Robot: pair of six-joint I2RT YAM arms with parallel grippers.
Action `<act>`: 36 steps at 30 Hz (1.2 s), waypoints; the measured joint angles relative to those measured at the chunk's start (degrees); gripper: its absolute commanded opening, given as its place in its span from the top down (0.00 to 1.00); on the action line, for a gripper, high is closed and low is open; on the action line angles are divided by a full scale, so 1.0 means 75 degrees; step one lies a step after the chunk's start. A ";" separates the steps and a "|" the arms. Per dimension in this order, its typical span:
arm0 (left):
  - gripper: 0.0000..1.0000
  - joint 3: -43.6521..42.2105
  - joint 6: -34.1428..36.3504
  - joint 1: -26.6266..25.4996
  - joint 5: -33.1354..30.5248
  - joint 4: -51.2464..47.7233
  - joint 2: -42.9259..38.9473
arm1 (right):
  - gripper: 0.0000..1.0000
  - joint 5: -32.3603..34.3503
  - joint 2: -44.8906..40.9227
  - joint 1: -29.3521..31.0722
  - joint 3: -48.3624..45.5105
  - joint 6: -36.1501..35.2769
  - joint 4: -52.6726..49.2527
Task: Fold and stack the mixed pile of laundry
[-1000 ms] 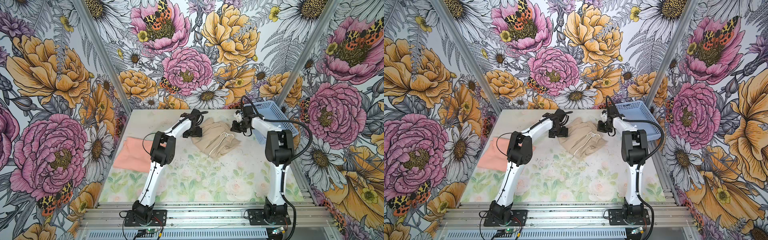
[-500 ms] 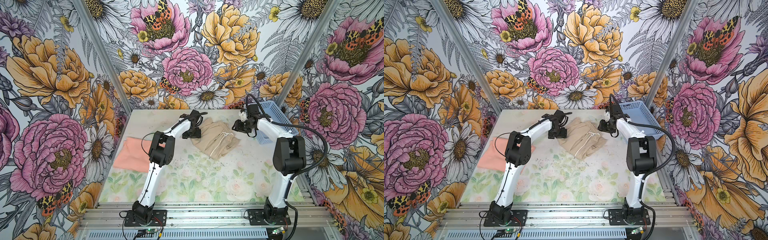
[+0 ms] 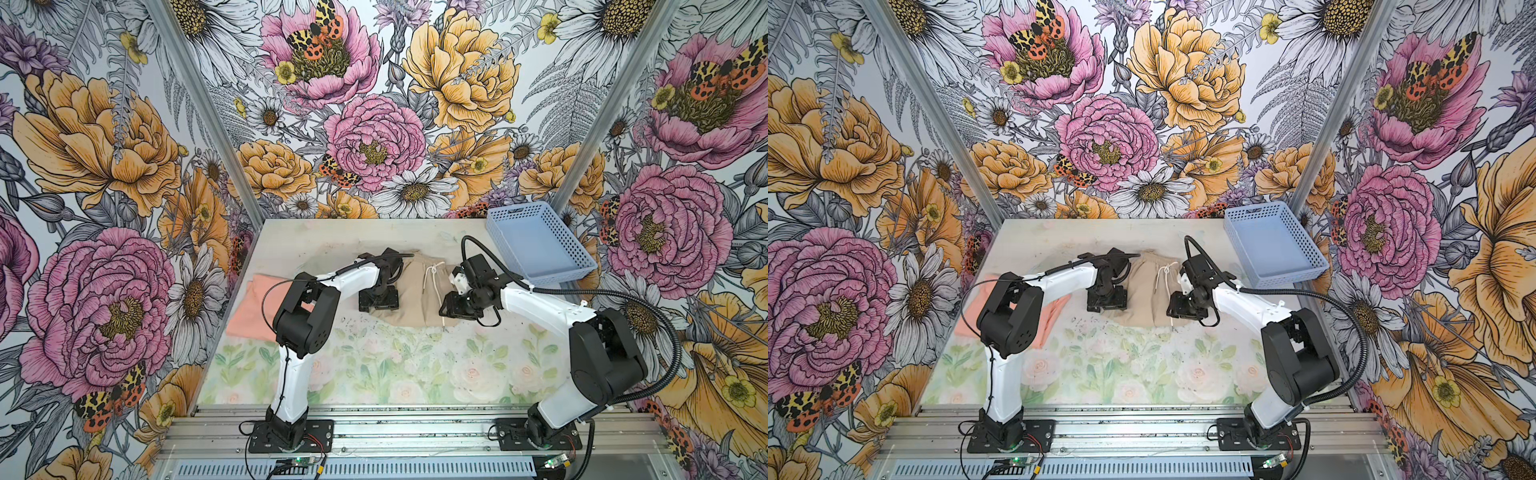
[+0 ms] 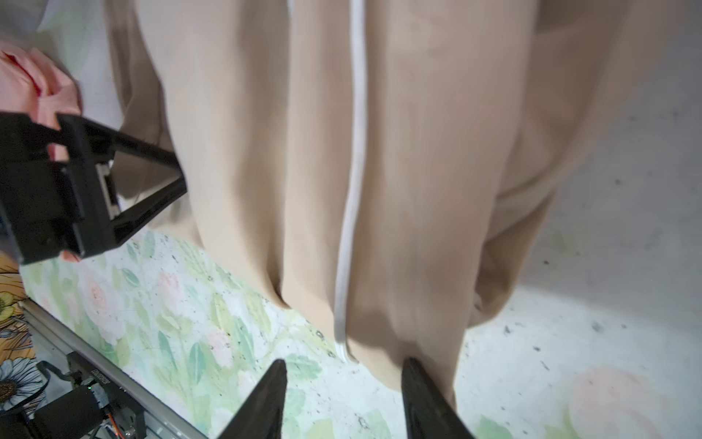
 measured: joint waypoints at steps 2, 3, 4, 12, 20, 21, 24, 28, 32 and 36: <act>0.18 -0.0286 -0.0233 -0.0195 -0.0006 0.0009 -0.0221 | 0.49 0.0114 -0.0201 0.0000 -0.0175 -0.0006 -0.0003; 0.18 -0.0326 -0.0309 -0.0245 -0.0009 0.0006 -0.0256 | 0.49 0.0166 -0.0265 0.0000 -0.0201 -0.0009 -0.0003; 0.18 -0.0341 -0.0385 -0.0289 -0.0038 0.0009 -0.0283 | 0.49 0.0239 -0.0329 -0.0012 -0.0207 -0.0026 0.0003; 0.18 -0.0411 -0.0685 -0.0364 -0.0495 0.0038 -0.0772 | 0.51 0.0551 -0.0600 -0.0297 -0.0207 -0.0283 0.0003; 0.24 -0.0513 -0.0743 -0.0796 -0.0766 0.0125 -0.1253 | 0.57 0.0600 -0.0379 -0.0437 -0.0239 -0.0627 0.0017; 0.27 -0.0530 -0.0740 -0.0836 -0.0764 0.0131 -0.1209 | 0.58 0.0592 -0.0344 -0.0437 -0.0265 -0.0647 0.0017; 0.37 -0.0632 -0.0746 -0.0938 -0.0766 0.0178 -0.1037 | 0.61 0.0580 -0.0277 -0.0437 -0.0391 -0.0697 0.0064; 0.53 -0.0828 -0.0790 -0.0938 -0.0845 0.0189 -0.0921 | 0.66 0.0580 -0.0187 -0.0437 -0.0577 -0.0769 0.0149; 0.70 -0.1067 -0.0790 -0.0921 -0.0906 0.0332 -0.0927 | 0.78 0.0580 -0.0125 -0.0437 -0.0752 -0.0813 0.0335; 0.83 -0.1303 -0.0799 -0.0898 -0.0912 0.0545 -0.0935 | 0.86 0.0586 -0.0087 -0.0446 -0.0796 -0.0825 0.0481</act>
